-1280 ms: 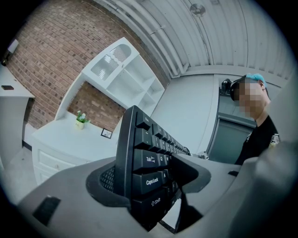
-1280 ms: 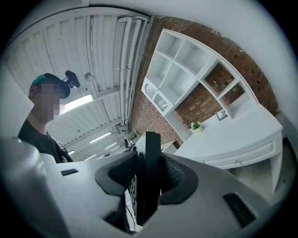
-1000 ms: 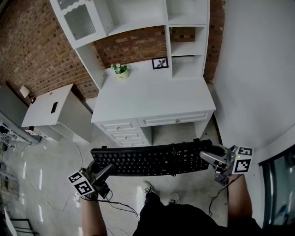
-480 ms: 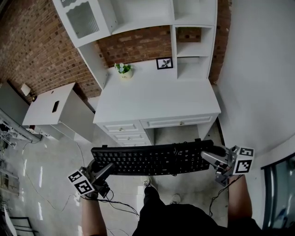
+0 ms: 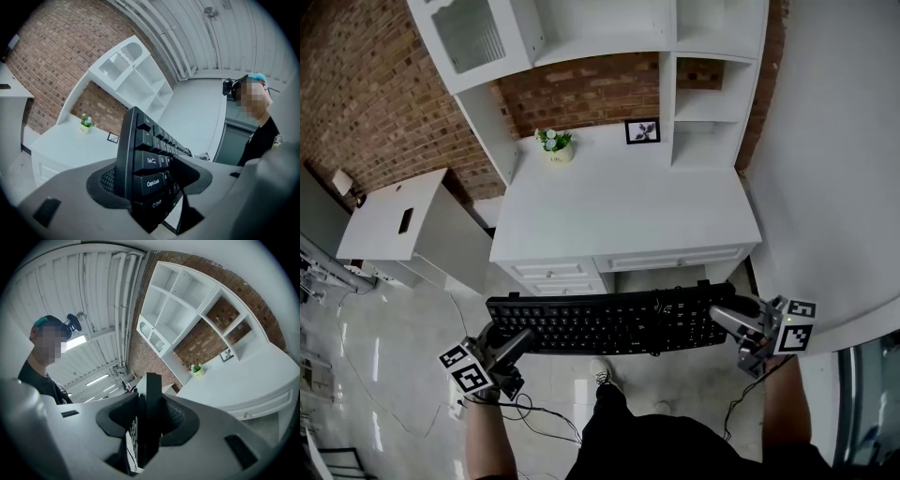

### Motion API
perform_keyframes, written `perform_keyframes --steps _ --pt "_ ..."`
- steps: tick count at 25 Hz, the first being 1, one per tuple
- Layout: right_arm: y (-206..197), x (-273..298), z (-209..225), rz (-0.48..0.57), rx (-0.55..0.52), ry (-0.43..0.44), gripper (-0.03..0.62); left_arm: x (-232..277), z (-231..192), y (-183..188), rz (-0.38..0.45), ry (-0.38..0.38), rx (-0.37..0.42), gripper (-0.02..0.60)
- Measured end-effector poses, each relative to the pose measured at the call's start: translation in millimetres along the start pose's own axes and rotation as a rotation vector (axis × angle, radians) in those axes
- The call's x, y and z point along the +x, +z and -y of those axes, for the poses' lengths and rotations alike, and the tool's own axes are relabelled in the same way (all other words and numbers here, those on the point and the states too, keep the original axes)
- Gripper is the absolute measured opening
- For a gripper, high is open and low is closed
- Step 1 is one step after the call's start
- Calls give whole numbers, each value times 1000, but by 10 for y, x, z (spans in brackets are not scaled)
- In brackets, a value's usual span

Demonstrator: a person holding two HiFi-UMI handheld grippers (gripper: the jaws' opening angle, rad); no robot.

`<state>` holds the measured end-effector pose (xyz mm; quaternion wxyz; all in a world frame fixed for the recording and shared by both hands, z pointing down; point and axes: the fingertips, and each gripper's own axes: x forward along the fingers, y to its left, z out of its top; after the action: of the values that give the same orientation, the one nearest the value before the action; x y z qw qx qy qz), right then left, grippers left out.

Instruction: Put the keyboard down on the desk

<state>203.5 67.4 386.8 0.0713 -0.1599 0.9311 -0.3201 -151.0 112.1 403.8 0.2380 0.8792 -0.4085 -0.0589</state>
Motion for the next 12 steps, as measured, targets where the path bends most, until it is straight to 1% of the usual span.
perform_keyframes --steps 12 --pt "257 1041 277 3 -3 -27 143 34 -1019 535 -2 -21 -11 307"
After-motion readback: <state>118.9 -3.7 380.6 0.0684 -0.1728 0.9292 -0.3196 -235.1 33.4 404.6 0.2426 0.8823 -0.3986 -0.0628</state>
